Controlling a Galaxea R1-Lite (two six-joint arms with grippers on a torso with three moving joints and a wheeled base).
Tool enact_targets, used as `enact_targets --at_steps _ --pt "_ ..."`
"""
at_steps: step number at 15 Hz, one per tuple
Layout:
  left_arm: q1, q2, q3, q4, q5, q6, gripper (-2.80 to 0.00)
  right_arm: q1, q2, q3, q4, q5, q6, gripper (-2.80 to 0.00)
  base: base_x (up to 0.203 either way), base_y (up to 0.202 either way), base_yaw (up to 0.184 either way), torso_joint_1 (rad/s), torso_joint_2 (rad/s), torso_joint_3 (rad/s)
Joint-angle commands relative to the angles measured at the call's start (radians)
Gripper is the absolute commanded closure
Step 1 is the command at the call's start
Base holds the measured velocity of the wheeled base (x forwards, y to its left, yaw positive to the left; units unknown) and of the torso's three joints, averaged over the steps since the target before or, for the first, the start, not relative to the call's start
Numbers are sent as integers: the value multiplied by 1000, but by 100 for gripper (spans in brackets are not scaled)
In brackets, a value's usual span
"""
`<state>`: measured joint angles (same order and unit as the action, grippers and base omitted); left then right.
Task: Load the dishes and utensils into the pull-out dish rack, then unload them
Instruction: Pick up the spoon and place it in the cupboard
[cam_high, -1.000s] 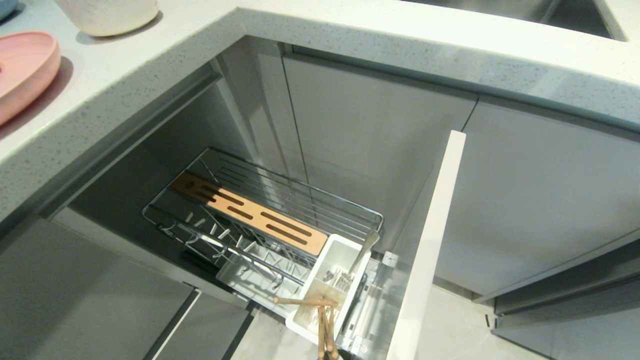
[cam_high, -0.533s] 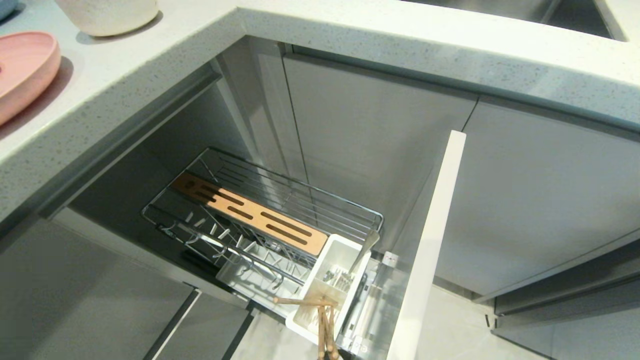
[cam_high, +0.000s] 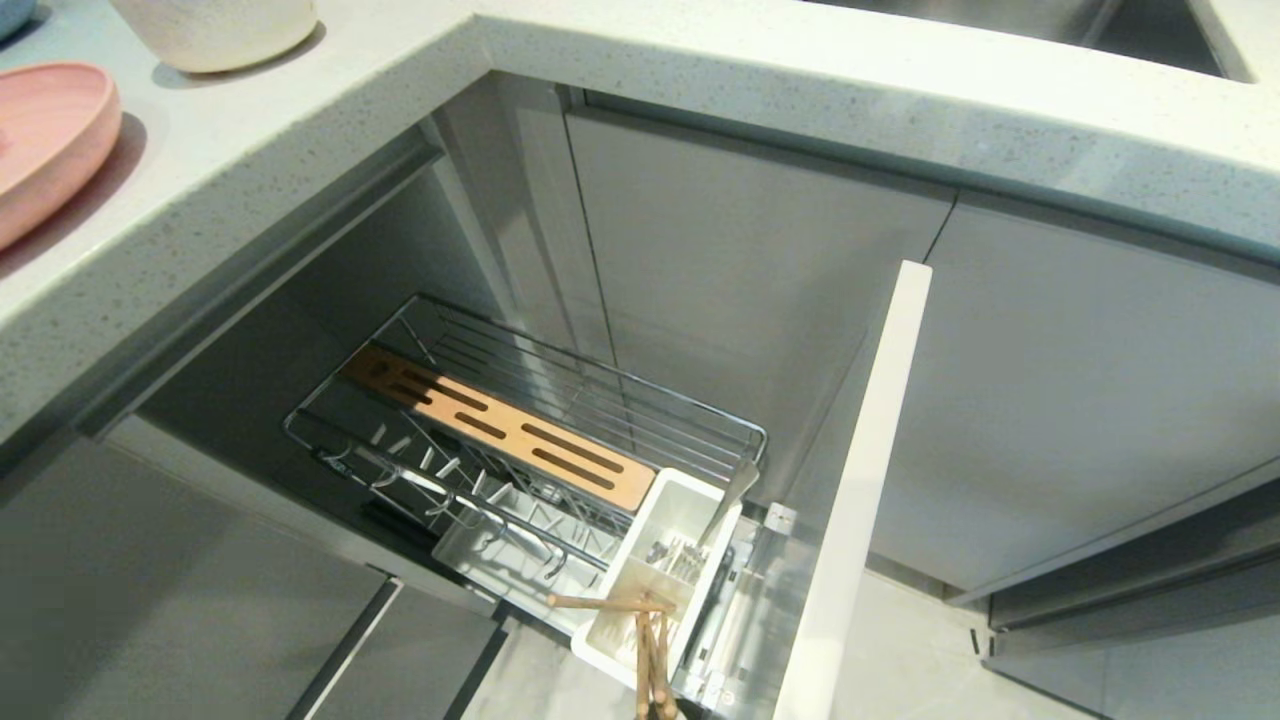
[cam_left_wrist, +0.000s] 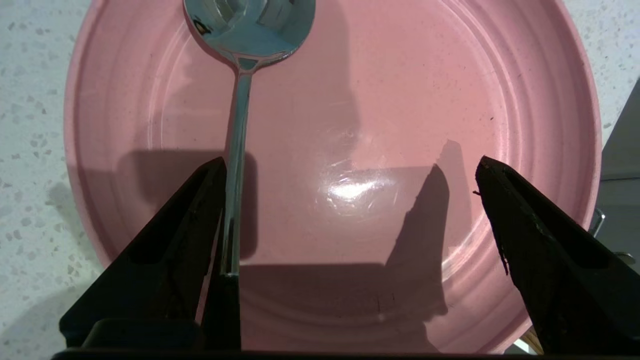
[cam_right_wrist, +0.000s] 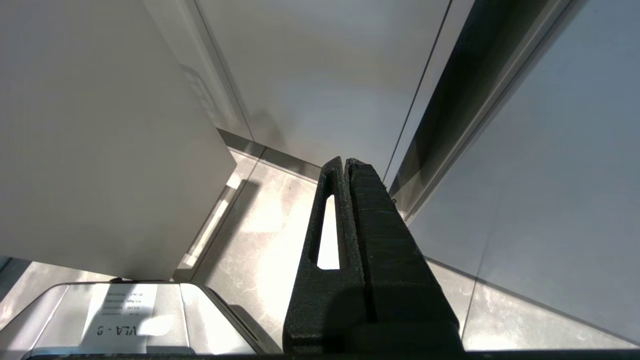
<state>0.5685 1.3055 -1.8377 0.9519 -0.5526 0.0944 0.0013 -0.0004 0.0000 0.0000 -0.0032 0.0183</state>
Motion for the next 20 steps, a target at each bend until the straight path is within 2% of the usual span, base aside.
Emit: enact_targets --at_steps 1,5,12,13,20 --pt "-2 -3 -2 5 5 1 -280 0 0 2 0 0 0 0 0 0 0 0 0 0" --pt "-2 1 0 5 84 8 -280 0 0 2 0 0 0 0 0 0 0 0 0 0" --pt "-4 3 5 7 80 21 -280 0 0 2 0 0 0 0 0 0 0 0 0 0" --pt "-4 3 5 7 80 21 0 0 0 2 0 0 0 0 0 0 0 0 0 0" --pt "-2 3 5 7 85 20 0 0 0 2 0 0 0 0 0 0 0 0 0 0"
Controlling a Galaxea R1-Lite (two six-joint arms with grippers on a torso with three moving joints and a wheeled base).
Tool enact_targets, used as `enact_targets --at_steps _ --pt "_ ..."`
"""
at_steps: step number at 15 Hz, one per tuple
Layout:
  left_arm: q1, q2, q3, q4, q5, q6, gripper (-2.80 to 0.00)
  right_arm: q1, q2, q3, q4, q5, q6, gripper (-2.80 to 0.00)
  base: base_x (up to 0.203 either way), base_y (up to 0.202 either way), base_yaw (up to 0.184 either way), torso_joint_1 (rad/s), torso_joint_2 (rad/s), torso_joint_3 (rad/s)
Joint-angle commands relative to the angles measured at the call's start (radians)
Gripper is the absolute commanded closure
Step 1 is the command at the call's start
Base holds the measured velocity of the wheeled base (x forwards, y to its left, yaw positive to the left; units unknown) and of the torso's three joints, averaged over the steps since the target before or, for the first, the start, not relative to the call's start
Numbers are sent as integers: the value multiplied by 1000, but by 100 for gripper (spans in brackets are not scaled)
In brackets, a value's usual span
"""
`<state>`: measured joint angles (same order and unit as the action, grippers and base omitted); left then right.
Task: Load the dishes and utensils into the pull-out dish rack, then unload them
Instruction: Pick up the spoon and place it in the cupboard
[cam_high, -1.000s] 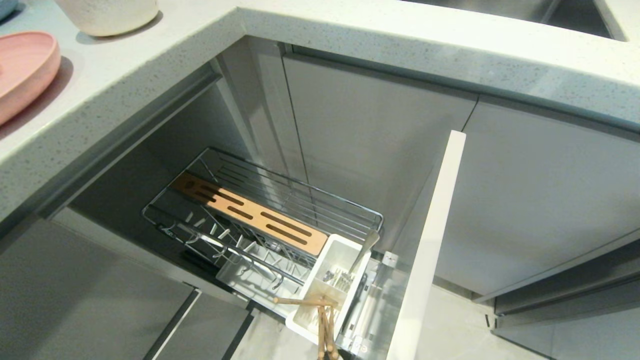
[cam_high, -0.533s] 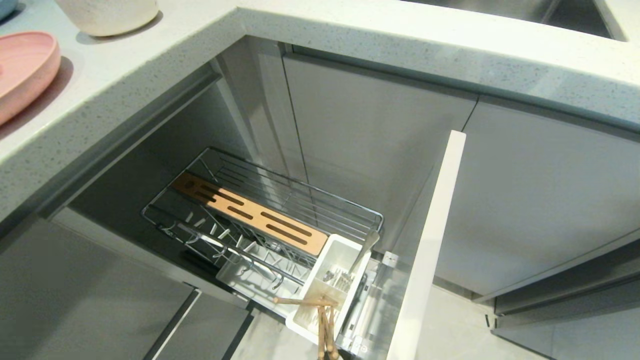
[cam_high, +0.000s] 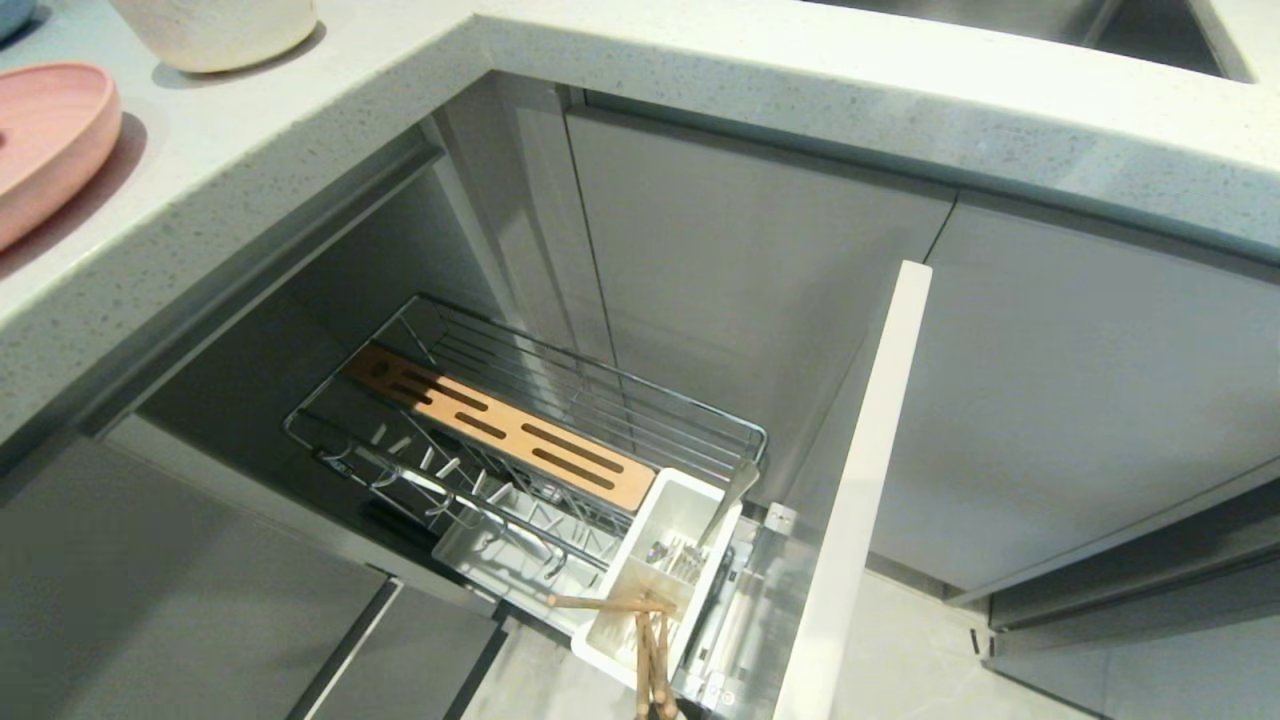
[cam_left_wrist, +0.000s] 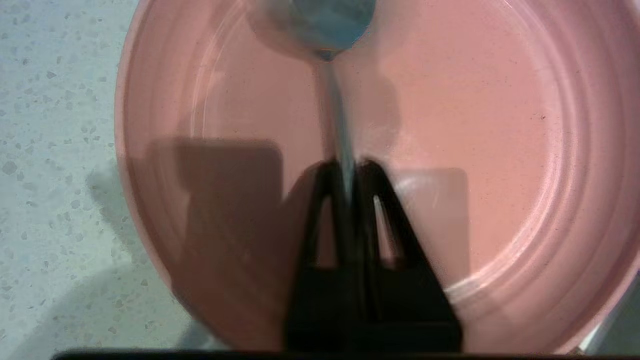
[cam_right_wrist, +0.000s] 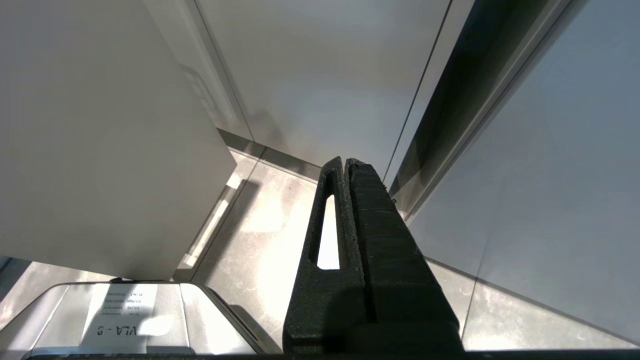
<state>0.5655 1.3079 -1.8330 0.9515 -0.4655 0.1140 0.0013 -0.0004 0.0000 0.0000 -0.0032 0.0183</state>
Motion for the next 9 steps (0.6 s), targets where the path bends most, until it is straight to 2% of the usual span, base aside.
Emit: enact_targets --at_steps 1,7,8,9 --pt "1 1 0 7 -2 -1 0 0 0 2 0 0 0 0 0 0 0 0 0 0" --pt "-1 -1 -5 5 -10 -6 0 0 0 2 0 0 0 0 0 0 0 0 0 0" --pt "-6 -3 -10 2 -14 -25 0 0 0 2 0 0 0 0 0 0 0 0 0 0" --pt "-24 -6 -22 1 -20 -80 0 0 0 2 0 0 0 0 0 0 0 0 0 0"
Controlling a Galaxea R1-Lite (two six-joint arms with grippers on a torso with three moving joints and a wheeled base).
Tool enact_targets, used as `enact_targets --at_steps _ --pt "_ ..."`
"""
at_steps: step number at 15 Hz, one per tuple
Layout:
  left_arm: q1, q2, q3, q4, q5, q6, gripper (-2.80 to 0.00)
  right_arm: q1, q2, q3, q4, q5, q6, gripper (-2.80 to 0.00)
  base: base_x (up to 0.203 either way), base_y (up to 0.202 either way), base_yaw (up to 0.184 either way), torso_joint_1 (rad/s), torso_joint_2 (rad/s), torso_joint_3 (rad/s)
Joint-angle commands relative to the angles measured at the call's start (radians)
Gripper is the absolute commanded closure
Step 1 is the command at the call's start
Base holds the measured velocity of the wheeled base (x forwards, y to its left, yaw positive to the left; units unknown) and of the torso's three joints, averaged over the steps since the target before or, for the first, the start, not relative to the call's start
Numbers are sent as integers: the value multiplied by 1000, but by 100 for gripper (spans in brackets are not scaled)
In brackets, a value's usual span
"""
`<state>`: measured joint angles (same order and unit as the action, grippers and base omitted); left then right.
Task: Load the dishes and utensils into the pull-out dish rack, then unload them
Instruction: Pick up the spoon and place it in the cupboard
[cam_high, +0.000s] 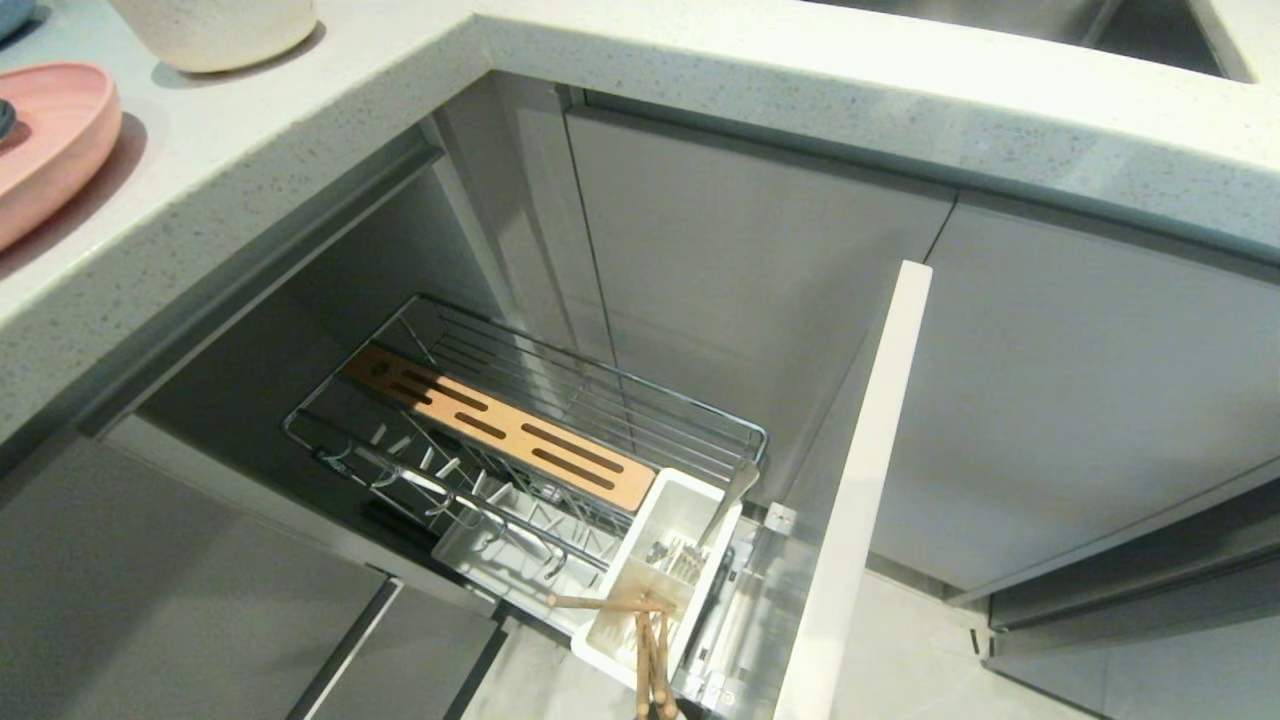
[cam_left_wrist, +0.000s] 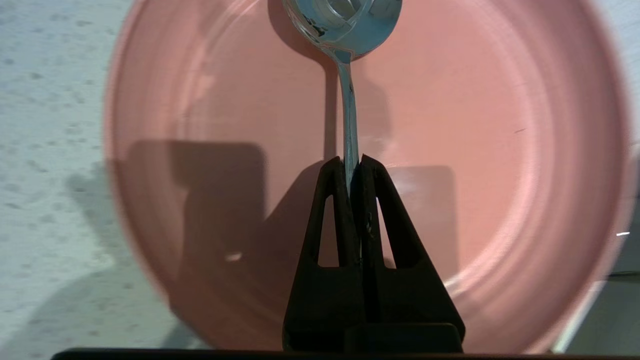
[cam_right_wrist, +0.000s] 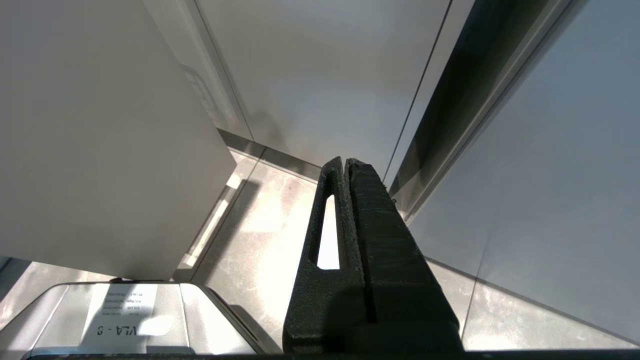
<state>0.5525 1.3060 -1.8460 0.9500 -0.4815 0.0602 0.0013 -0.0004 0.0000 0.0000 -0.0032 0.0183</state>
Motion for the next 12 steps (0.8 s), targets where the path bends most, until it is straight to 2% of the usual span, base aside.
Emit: enact_targets --at_steps 1,3,6,7,9,12 --pt "-39 -6 -26 2 -8 -100 0 0 0 2 0 0 0 0 0 0 0 0 0 0" --pt "-108 -14 -62 -4 -10 -270 0 0 0 2 0 0 0 0 0 0 0 0 0 0" --pt "-245 -36 -68 -31 -11 -467 0 0 0 2 0 0 0 0 0 0 0 0 0 0" --pt "-294 -43 -66 -32 -13 -508 0 0 0 2 0 0 0 0 0 0 0 0 0 0" --pt "-407 -63 -35 -29 -24 -544 0 0 0 2 0 0 0 0 0 0 0 0 0 0" --pt "-537 -90 -9 40 -91 -548 0 0 0 2 0 0 0 0 0 0 0 0 0 0"
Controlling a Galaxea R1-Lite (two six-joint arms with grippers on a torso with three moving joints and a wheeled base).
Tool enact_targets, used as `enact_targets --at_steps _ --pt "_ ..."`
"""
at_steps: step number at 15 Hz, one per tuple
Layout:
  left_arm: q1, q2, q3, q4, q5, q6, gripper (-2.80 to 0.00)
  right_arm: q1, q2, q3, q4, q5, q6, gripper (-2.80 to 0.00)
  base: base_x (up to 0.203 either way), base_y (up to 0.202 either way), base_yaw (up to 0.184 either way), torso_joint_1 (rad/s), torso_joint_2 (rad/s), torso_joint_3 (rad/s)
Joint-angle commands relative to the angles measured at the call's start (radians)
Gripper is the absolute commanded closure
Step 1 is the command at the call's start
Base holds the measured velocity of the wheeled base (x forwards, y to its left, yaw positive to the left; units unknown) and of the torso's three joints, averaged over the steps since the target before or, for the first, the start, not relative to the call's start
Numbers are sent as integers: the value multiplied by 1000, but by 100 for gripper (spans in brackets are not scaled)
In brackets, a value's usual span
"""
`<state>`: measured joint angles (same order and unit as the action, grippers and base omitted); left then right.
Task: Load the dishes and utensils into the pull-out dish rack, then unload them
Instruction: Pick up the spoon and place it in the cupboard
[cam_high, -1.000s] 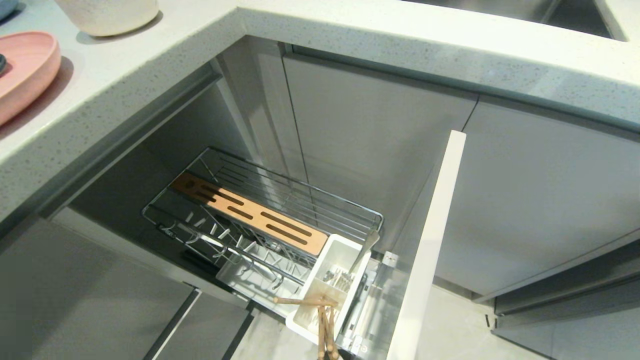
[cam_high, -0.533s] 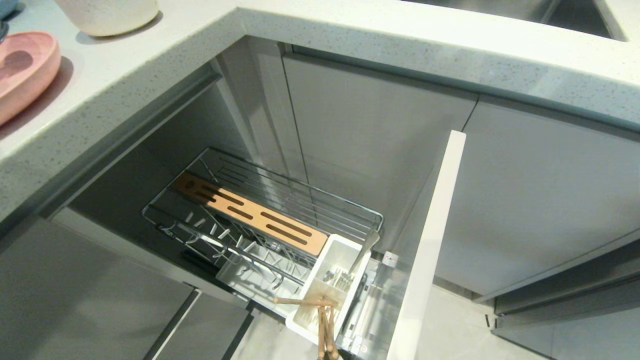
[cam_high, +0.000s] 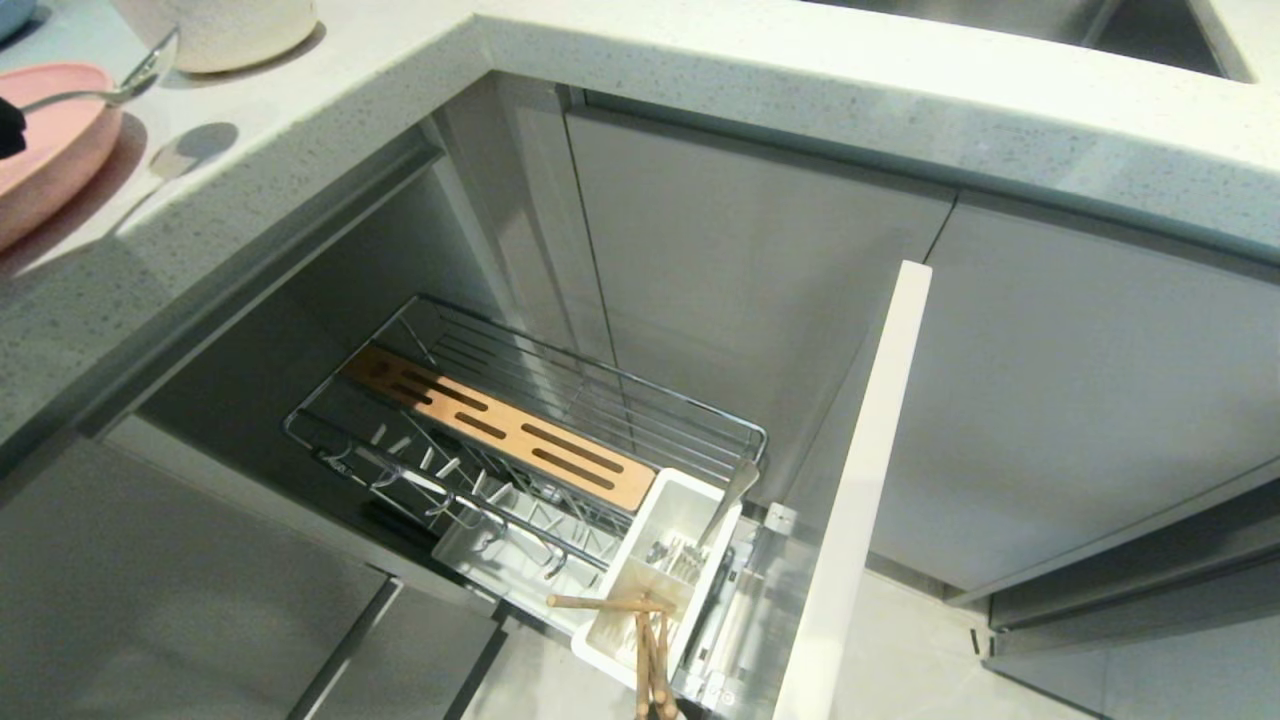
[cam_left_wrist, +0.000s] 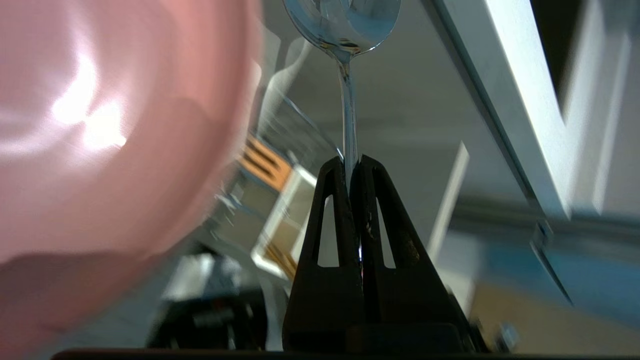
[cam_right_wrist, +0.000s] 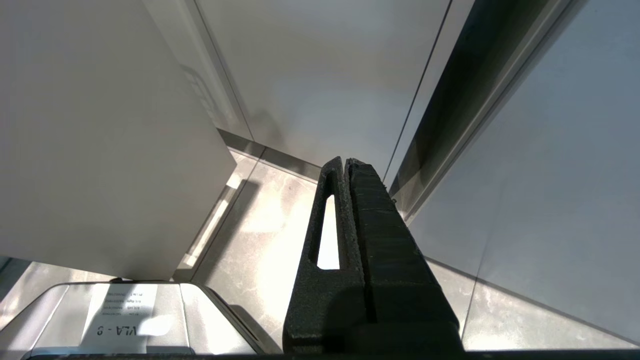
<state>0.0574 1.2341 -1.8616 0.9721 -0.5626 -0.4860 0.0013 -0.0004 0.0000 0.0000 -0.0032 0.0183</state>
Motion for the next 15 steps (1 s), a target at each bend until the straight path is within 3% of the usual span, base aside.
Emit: enact_targets --at_steps 1,4,7,9,12,15 --pt "-72 -24 8 51 -45 1 0 0 0 2 0 0 0 0 0 0 0 0 0 0" --pt "-128 -42 9 123 -145 39 0 0 0 2 0 0 0 0 0 0 0 0 0 0" --pt "-146 -55 7 236 -196 212 0 0 0 2 0 0 0 0 0 0 0 0 0 0" --pt "-174 -50 5 295 -197 350 0 0 0 2 0 0 0 0 0 0 0 0 0 0" --pt "-271 15 -16 374 -110 498 0 0 0 2 0 0 0 0 0 0 0 0 0 0" --pt "-384 96 -62 379 66 518 0 0 0 2 0 0 0 0 0 0 0 0 0 0"
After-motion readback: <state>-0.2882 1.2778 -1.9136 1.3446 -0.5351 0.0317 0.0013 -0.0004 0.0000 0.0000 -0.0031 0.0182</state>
